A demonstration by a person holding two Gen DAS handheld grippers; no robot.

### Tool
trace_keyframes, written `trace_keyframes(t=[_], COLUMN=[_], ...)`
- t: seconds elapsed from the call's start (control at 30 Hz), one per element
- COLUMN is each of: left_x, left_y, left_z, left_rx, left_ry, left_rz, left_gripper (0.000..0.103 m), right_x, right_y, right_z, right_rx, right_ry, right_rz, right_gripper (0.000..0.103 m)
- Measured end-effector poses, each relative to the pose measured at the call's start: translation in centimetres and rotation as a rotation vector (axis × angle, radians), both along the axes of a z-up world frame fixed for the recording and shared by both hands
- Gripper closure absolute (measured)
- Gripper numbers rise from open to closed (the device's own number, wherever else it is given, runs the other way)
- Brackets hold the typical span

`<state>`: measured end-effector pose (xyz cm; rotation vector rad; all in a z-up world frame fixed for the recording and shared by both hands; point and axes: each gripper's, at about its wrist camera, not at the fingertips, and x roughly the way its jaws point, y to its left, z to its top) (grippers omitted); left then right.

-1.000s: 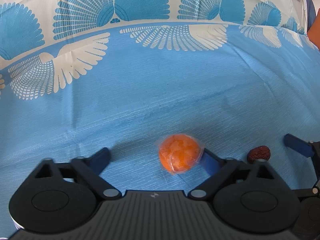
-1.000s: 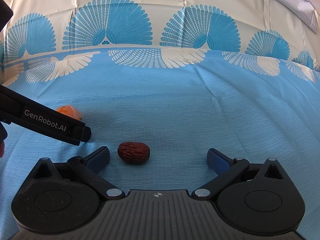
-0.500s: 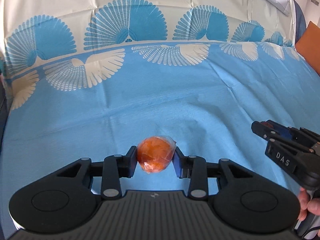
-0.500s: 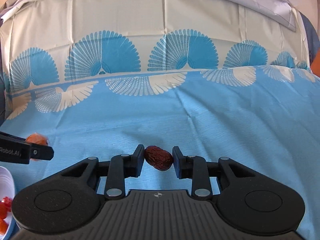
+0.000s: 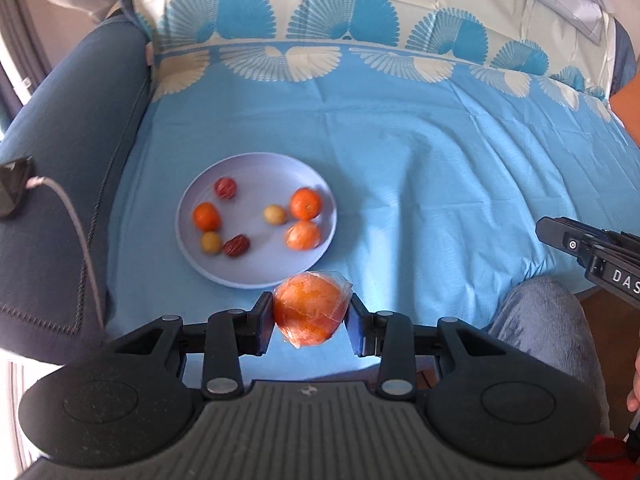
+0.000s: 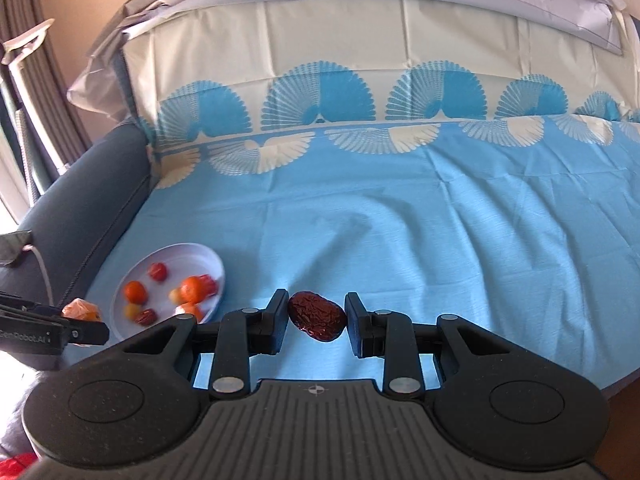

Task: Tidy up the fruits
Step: 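Carry the wrapped tangerine and date over the plate and open both tools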

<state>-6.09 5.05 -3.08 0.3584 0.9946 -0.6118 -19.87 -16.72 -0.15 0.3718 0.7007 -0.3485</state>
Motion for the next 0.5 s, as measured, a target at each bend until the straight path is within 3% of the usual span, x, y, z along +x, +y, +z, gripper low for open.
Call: trace_keyframes(t=[0.27, 0.5], left_x=[-3.4, -4.5], left_y=[7.7, 9.6], left_z=[1.5, 2.8], left_rx=[-0.049, -0.138], left_ry=[-0.013, -0.047], left_rz=[0.086, 0.099], left_gripper=[0.062, 0.062], right_x=[-2.4, -3.4], right_y=[8.5, 11.7], right_z=[2.7, 4.5], right_rx=[-0.082, -0.171], right_ry=[-0.016, -0.001], right_rz=[0.198, 0.283], right_gripper=[0.071, 0.071])
